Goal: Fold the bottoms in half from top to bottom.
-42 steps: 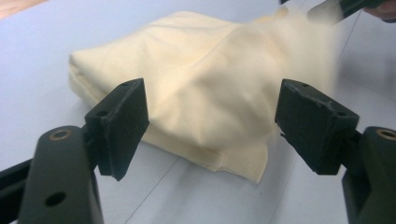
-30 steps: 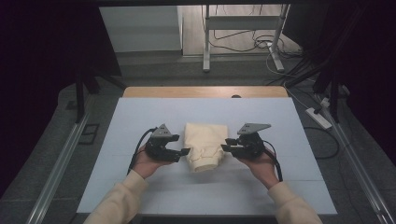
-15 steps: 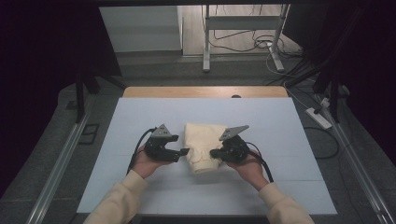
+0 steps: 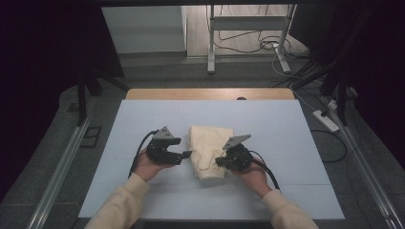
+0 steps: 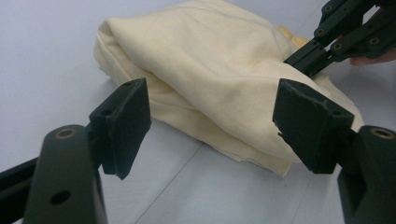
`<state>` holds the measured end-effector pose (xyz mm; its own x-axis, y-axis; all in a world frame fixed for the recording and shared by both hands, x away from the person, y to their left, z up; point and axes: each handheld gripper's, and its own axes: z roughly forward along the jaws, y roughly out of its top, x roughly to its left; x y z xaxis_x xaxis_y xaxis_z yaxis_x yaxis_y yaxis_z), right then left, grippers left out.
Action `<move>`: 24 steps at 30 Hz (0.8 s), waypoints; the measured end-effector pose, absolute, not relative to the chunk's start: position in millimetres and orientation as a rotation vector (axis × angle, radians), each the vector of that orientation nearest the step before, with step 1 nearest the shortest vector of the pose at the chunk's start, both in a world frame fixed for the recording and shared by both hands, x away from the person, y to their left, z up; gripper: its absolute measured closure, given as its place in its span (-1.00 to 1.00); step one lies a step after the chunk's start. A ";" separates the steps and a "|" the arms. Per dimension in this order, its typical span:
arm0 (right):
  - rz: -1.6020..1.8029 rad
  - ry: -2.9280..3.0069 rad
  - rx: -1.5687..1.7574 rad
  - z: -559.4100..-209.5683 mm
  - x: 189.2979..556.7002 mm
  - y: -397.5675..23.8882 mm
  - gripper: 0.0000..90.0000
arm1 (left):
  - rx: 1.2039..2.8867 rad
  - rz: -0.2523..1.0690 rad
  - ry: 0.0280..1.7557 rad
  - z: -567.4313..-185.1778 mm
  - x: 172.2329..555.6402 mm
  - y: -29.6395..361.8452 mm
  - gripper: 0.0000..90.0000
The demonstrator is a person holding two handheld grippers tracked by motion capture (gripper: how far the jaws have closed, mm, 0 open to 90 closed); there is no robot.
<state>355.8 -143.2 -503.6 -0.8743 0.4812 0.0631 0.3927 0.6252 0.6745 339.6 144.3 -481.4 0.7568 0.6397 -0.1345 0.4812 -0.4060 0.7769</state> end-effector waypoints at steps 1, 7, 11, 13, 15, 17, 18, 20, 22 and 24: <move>1.087 2.719 0.737 -503.7 356.2 -143.5 0.99 | 2.080 0.229 0.838 -481.3 339.6 144.2 -0.39; 1.116 2.723 0.756 -504.6 358.0 -146.3 0.99 | 2.079 0.224 0.836 -481.5 339.7 144.9 -0.39; 1.123 2.723 0.764 -503.6 358.0 -146.7 0.99 | 2.080 0.222 0.833 -481.5 339.5 144.4 -0.39; 1.126 2.723 0.767 -502.7 357.7 -147.2 0.98 | 2.082 0.223 0.830 -481.5 339.5 143.7 -0.39; 1.123 2.723 0.762 -501.7 357.4 -147.7 0.98 | 2.083 0.222 0.828 -481.5 339.7 143.2 -0.39; 1.124 2.723 0.760 -500.6 357.0 -148.1 0.98 | 2.086 0.219 0.827 -481.7 339.7 142.8 -0.39; 1.125 2.722 0.755 -500.0 356.9 -148.3 0.98 | 2.086 0.219 0.828 -482.0 339.7 142.6 -0.39; 1.128 2.716 0.750 -498.7 356.5 -148.7 0.98 | 2.087 0.219 0.827 -481.9 339.5 142.8 -0.39; 1.135 2.705 0.744 -496.8 356.0 -149.6 0.98 | 2.085 0.220 0.828 -481.6 339.2 143.0 -0.39; 1.146 2.683 0.740 -493.6 354.6 -151.2 0.96 | 2.087 0.222 0.827 -481.5 338.7 142.8 -0.39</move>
